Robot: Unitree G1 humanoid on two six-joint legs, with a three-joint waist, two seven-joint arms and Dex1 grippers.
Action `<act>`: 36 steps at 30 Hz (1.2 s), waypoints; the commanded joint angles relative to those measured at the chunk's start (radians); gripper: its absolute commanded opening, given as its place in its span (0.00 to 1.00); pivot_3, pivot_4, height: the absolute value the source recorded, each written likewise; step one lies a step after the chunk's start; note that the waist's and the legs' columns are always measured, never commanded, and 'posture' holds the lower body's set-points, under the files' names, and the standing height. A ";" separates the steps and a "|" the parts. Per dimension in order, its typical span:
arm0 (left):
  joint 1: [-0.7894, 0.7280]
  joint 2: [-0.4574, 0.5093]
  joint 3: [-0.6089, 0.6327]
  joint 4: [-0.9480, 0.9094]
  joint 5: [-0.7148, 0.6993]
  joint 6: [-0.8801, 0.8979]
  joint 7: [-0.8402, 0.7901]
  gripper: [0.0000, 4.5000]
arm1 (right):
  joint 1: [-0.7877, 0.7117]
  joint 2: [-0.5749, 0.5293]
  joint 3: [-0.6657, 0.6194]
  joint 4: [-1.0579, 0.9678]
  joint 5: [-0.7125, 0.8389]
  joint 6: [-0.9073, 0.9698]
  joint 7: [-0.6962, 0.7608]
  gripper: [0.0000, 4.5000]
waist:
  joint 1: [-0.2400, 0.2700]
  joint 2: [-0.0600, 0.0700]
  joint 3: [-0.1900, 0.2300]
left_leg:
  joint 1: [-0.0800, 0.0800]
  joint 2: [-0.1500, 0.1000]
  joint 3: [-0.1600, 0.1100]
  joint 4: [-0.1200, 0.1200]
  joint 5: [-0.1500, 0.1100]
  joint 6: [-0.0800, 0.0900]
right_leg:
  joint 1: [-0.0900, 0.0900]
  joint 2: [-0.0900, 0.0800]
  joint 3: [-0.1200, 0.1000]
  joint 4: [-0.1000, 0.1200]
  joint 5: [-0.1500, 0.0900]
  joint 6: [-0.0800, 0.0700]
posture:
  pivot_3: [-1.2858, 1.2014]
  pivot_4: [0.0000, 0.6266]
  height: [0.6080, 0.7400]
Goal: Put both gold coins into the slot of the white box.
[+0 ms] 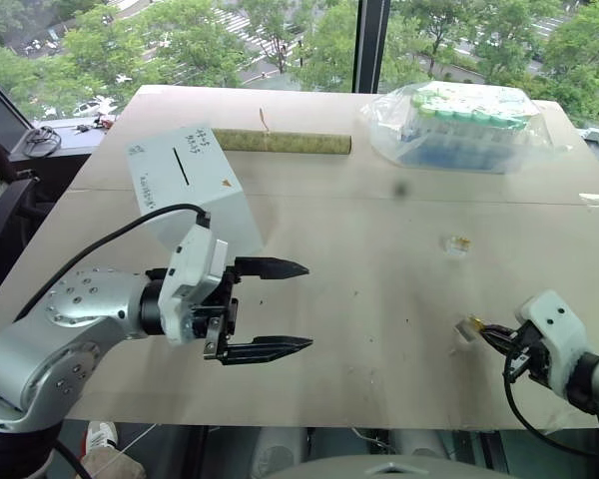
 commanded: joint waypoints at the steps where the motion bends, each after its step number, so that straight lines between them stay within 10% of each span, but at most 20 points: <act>1: -0.013 -0.005 0.011 -0.020 -0.031 0.005 0.013 1.00 | 0.007 0.004 -0.045 -0.041 0.014 -0.014 0.013 0.01 | 0.000 0.000 0.000 | 0.000 0.000 0.000 0.000 0.000 0.000 | 0.000 0.000 0.000 0.000 0.000 0.000 | 0.52 0.24 1.00; 12: -0.265 -0.036 -0.035 0.048 -0.391 0.209 0.240 1.00 | -0.149 -0.017 -0.193 -0.146 0.293 0.009 0.067 0.01 | 0.000 -0.001 0.001 | 0.000 0.000 0.000 0.000 0.000 0.000 | 0.001 0.001 0.000 0.000 0.000 0.000 | 0.52 0.24 1.00; 14: -0.332 -0.053 -0.056 0.074 -0.436 0.235 0.269 0.87 | -0.215 -0.044 -0.180 -0.153 0.346 0.029 0.048 0.00 | 0.000 -0.002 0.001 | 0.000 0.000 -0.001 0.001 0.000 0.000 | 0.001 0.001 0.000 0.001 0.000 0.000 | 0.52 0.24 1.00; 17: -0.518 -0.225 -0.277 0.290 -0.191 0.189 0.212 0.61 | -0.355 -0.098 -0.130 -0.156 0.448 0.055 0.015 0.00 | 0.006 -0.002 0.001 | 0.001 -0.002 0.000 0.002 0.000 0.000 | 0.002 0.001 0.001 0.001 0.000 0.000 | 0.52 0.24 1.00; 25: -0.549 -0.328 -0.427 0.494 0.113 -0.004 -0.047 0.61 | -0.615 -0.153 0.006 -0.119 0.612 0.066 -0.067 0.00 | -0.005 -0.007 0.004 | -0.002 -0.003 -0.001 0.000 0.000 0.000 | 0.001 0.010 0.013 0.000 0.002 -0.003 | 0.52 0.24 1.00; 36: -0.481 -0.350 -0.380 0.454 0.150 -0.038 -0.130 0.61 | -0.733 -0.178 0.124 -0.096 0.650 0.064 -0.136 0.00 | -0.001 -0.007 0.004 | -0.002 -0.003 -0.001 0.001 0.000 0.001 | 0.000 0.009 0.016 0.000 0.001 -0.002 | 0.52 0.24 1.00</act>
